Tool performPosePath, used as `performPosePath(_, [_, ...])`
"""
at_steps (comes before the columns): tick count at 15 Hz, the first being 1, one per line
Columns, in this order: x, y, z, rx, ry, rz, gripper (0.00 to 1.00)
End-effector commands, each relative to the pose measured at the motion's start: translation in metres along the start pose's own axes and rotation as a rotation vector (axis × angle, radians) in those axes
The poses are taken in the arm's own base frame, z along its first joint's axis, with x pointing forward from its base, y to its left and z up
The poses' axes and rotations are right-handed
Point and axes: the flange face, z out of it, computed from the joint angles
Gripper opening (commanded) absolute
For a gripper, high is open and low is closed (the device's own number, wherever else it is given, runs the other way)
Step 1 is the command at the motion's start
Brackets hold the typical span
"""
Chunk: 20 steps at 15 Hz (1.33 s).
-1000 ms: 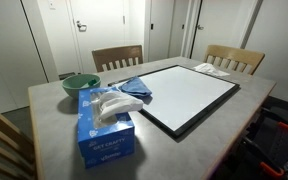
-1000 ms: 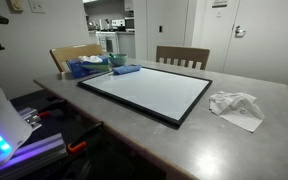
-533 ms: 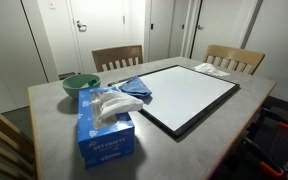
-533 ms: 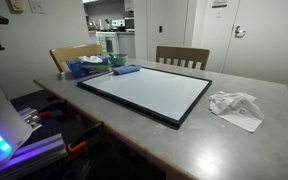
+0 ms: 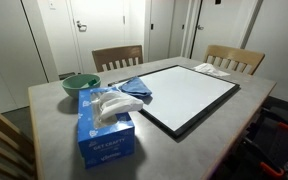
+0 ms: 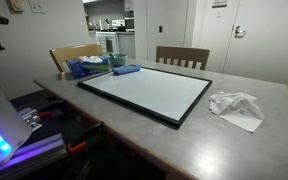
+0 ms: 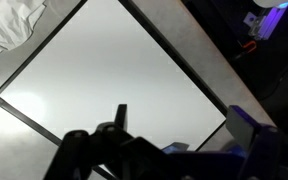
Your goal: Use the cloth to wipe the whiteboard
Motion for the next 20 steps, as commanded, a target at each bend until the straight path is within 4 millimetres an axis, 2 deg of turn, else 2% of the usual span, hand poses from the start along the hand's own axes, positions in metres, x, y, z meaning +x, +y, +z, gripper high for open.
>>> performPosePath(1, [0.005, 0.003, 0.002, 0.006, -0.004, -0.034, 1.00])
performPosePath(7, [0.009, 0.007, 0.005, 0.013, 0.000, -0.023, 1.00])
performPosePath(11, [0.039, 0.000, 0.018, -0.047, -0.037, 0.107, 1.00])
performPosePath(16, [0.082, -0.017, 0.043, -0.114, -0.046, 0.204, 1.00])
performPosePath(20, [0.102, -0.025, 0.062, -0.154, -0.033, 0.217, 1.00])
